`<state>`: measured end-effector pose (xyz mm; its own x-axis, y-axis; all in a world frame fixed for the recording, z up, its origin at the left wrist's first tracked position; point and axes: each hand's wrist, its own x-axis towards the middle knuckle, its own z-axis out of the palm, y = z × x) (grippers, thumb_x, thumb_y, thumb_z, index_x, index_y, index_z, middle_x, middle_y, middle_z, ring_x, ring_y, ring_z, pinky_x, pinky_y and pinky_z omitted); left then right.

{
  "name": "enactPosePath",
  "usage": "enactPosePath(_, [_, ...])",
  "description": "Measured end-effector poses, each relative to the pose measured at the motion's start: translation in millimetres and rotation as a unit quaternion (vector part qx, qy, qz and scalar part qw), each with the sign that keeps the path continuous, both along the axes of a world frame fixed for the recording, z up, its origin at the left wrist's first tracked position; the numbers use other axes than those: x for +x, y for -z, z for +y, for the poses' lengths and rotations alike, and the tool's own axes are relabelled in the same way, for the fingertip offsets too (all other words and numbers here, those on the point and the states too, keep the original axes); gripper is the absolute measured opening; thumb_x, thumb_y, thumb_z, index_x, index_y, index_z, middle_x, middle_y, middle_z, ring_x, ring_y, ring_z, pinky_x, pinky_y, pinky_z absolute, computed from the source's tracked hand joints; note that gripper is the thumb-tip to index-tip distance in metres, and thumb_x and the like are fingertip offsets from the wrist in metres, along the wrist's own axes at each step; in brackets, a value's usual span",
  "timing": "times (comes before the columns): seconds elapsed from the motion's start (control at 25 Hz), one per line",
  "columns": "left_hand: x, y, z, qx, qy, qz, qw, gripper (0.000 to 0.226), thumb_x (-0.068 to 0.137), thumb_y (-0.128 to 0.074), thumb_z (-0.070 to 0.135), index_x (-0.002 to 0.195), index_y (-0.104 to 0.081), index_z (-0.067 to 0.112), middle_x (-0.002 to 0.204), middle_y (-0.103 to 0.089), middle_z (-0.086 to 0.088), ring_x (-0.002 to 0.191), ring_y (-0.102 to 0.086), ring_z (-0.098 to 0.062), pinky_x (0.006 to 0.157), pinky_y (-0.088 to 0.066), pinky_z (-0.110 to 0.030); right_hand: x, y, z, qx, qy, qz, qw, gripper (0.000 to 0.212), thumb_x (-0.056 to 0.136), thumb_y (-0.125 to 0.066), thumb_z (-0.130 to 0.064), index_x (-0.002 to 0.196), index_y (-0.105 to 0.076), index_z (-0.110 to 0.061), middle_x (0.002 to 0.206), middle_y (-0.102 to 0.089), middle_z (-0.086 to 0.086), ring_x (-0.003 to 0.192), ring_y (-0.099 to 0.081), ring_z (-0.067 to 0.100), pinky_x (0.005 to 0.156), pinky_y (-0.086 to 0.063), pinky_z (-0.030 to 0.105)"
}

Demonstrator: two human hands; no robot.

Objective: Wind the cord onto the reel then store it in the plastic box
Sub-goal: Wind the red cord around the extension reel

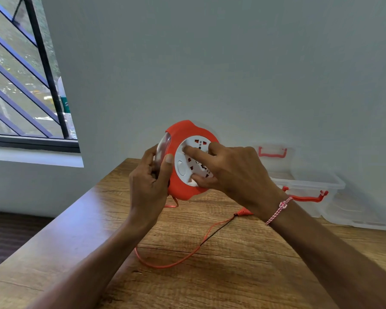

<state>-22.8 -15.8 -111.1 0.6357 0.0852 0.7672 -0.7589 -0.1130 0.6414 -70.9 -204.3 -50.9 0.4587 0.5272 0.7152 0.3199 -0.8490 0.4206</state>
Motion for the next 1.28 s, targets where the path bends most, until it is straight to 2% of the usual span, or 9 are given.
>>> enactPosePath(0.16, [-2.8,-0.3,-1.5,0.013,0.003,0.006,1.0,0.031,0.101,-0.05,0.062,0.129,-0.053,0.05,0.096,-0.073,0.027,0.083,-0.077,-0.006,0.058,-0.065,-0.028,-3.8,8.9,18.4,0.222,0.012,0.043,0.974,0.061,0.081,-0.071,-0.066,0.12,-0.064,-0.02,0.087,-0.076,0.002,0.062,-0.069,0.018,0.054,-0.042,0.017])
enactPosePath(0.28, [-3.1,-1.0,-1.9,0.023,0.023,0.009,0.999,0.037,0.1,-0.052,0.064,0.131,-0.054,0.044,0.103,-0.073,0.036,0.089,-0.078,0.0,0.063,-0.062,-0.018,-3.8,11.1,29.3,0.46,-0.01,0.156,0.874,0.053,0.077,-0.078,-0.064,0.108,-0.058,-0.026,0.097,-0.071,-0.001,0.051,-0.067,-0.002,0.039,-0.04,0.008])
enactPosePath(0.4, [-2.4,-1.4,-0.1,0.014,0.034,0.021,0.999,0.029,0.1,-0.052,0.053,0.129,-0.053,0.049,0.106,-0.073,0.037,0.091,-0.078,0.001,0.065,-0.061,-0.017,-1.8,13.1,29.0,0.532,-0.034,0.218,0.817,0.052,0.079,-0.079,-0.061,0.108,-0.056,-0.026,0.1,-0.074,0.005,0.041,-0.065,0.0,0.035,-0.041,0.009])
enactPosePath(0.52, [-0.8,-2.3,-0.2,0.004,0.033,0.032,0.999,0.027,0.103,-0.054,0.052,0.128,-0.053,0.045,0.105,-0.072,0.039,0.092,-0.077,0.002,0.064,-0.06,-0.015,-3.4,6.0,22.6,0.409,-0.004,0.164,0.898,0.053,0.084,-0.072,-0.064,0.114,-0.061,-0.022,0.095,-0.077,0.003,0.06,-0.073,0.007,0.05,-0.046,0.008])
enactPosePath(0.68, [-1.4,-7.7,3.7,-0.018,0.034,0.046,0.998,0.023,0.101,-0.05,0.046,0.123,-0.054,0.045,0.101,-0.072,0.039,0.09,-0.077,0.002,0.062,-0.06,-0.016,-3.6,-10.0,3.5,0.092,-0.004,0.055,0.994,0.053,0.09,-0.07,-0.056,0.126,-0.06,-0.018,0.116,-0.07,0.008,0.074,-0.072,0.022,0.054,-0.044,0.02])
enactPosePath(0.88, [0.2,-11.0,6.8,-0.013,0.038,0.061,0.997,0.026,0.099,-0.049,0.047,0.123,-0.056,0.04,0.098,-0.074,0.035,0.088,-0.079,-0.002,0.061,-0.061,-0.018,-4.3,-23.0,-8.7,-0.112,0.028,0.076,0.99,0.064,0.096,-0.063,-0.051,0.154,-0.039,-0.039,0.135,-0.062,0.011,0.093,-0.073,0.026,0.058,-0.056,0.03])
enactPosePath(0.96, [-0.5,-11.5,6.3,-0.006,0.042,0.062,0.997,0.027,0.098,-0.049,0.048,0.123,-0.056,0.04,0.097,-0.074,0.036,0.087,-0.078,-0.001,0.059,-0.061,-0.018,-5.6,-23.8,-10.3,-0.128,0.033,0.071,0.989,0.068,0.094,-0.065,-0.05,0.156,-0.036,-0.039,0.133,-0.064,0.013,0.097,-0.074,0.027,0.062,-0.059,0.033])
enactPosePath(1.12, [-2.3,-12.6,6.7,-0.002,0.048,0.053,0.997,0.026,0.098,-0.049,0.048,0.122,-0.056,0.043,0.098,-0.074,0.037,0.088,-0.078,0.0,0.061,-0.06,-0.016,-8.0,-22.6,-9.0,-0.104,0.012,0.017,0.994,0.06,0.089,-0.076,-0.045,0.145,-0.056,-0.034,0.107,-0.073,0.011,0.08,-0.075,0.025,0.055,-0.044,0.023])
enactPosePath(1.28, [-2.9,-14.7,7.7,0.001,0.047,0.049,0.998,0.027,0.098,-0.05,0.047,0.123,-0.057,0.041,0.098,-0.074,0.037,0.089,-0.078,0.0,0.063,-0.06,-0.016,-5.2,-18.6,-9.2,-0.117,0.026,0.014,0.993,0.065,0.093,-0.068,-0.052,0.152,-0.047,-0.035,0.11,-0.071,0.011,0.085,-0.074,0.024,0.057,-0.05,0.026])
